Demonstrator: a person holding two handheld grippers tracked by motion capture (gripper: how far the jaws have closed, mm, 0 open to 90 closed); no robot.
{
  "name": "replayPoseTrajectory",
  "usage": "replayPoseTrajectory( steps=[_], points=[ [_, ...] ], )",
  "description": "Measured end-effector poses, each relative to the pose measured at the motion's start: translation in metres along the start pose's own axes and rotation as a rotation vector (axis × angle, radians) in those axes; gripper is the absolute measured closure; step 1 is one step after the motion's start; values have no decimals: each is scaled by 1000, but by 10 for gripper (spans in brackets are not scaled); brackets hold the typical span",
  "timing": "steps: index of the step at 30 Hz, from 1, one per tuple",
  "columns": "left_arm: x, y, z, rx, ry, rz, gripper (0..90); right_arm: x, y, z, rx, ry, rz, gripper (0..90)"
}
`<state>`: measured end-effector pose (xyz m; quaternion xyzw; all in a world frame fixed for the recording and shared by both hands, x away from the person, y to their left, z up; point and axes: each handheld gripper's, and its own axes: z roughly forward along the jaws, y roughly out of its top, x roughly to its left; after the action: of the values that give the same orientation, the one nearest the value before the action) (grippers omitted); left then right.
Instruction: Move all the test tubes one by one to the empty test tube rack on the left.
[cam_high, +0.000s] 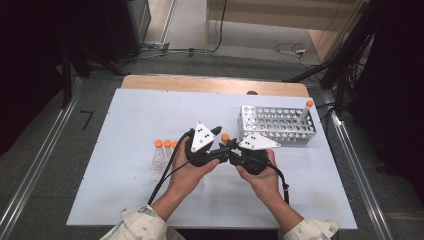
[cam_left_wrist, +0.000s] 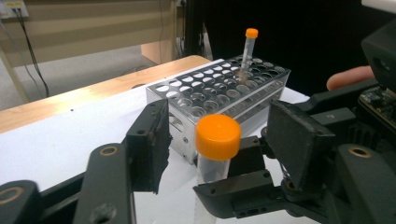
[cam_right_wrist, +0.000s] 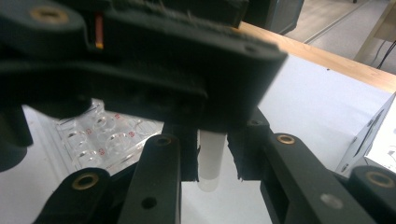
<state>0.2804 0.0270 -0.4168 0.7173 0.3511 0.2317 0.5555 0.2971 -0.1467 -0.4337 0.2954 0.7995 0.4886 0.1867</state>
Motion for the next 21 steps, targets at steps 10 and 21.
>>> replayPoseTrajectory(
  steps=[10,21],
  points=[
    [-3,0,-3,-4,3,12,599,2,0,0,5,5,-2,720],
    [-2,1,-3,-4,26,-1,701,2,1,-2,-10,7,-2,720]
  ],
)
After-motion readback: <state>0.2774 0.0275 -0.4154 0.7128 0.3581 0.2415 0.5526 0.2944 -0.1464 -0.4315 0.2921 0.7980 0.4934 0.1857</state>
